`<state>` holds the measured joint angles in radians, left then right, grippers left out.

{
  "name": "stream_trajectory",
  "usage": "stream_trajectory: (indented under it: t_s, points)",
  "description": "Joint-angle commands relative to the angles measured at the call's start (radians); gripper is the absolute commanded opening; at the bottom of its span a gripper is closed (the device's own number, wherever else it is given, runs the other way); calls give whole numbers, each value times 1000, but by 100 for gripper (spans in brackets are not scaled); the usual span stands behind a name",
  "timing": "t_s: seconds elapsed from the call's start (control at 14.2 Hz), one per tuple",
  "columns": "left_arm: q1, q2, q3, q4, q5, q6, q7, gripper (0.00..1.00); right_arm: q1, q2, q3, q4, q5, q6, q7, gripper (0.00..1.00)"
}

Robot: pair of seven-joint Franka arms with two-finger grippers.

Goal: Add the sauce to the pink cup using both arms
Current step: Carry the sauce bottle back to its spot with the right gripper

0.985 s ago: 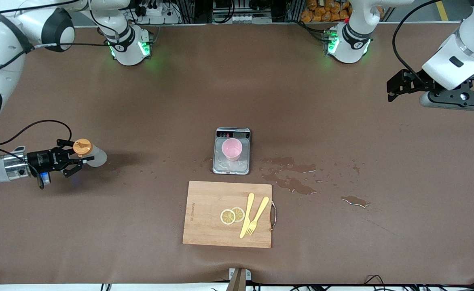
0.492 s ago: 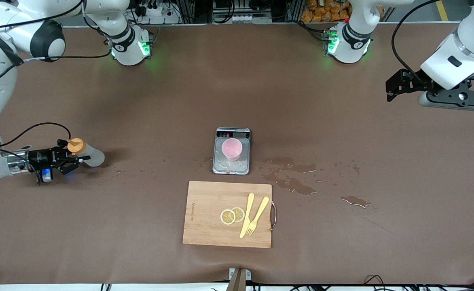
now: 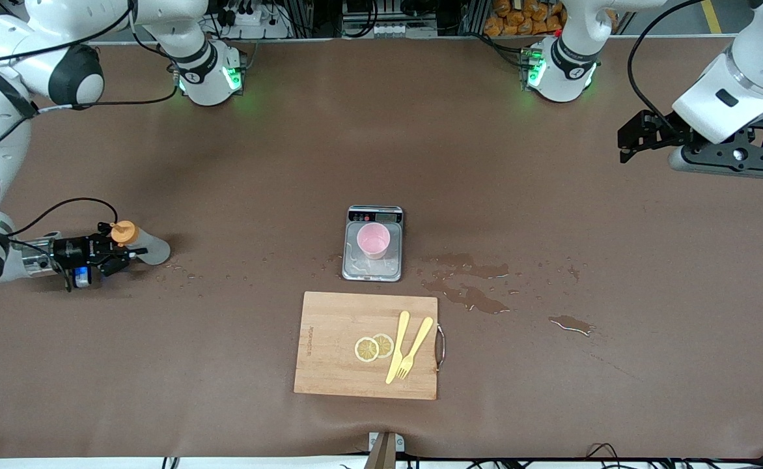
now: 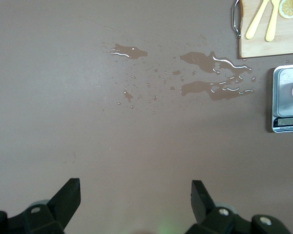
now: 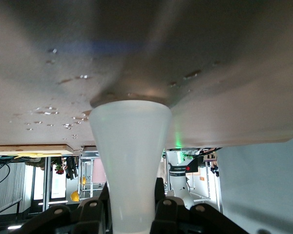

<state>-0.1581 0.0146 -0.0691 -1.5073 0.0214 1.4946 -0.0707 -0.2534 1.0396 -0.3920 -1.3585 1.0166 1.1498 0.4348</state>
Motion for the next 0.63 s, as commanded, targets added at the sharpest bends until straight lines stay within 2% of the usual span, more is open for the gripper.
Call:
stream_trajectory:
  t_s: [0.0, 0.07, 0.14, 0.42, 0.56]
  points:
    - [8, -12, -8, -4, 11, 7, 12, 100, -24, 0, 16, 13, 17, -16, -2, 51]
    - [8, -12, -6, -4, 11, 6, 12, 100, -23, -1, 18, 15, 17, -16, 4, 91]
    - [9, -12, -6, -4, 11, 6, 15, 100, -14, -1, 16, 19, 10, -16, 8, 100]
    - [9, -12, -2, -4, 6, 6, 17, 100, -26, -15, 10, 64, 2, -19, 2, 100]
    - [9, -12, 0, -4, 6, 6, 15, 100, -36, -29, 10, 104, -48, -21, 1, 100]
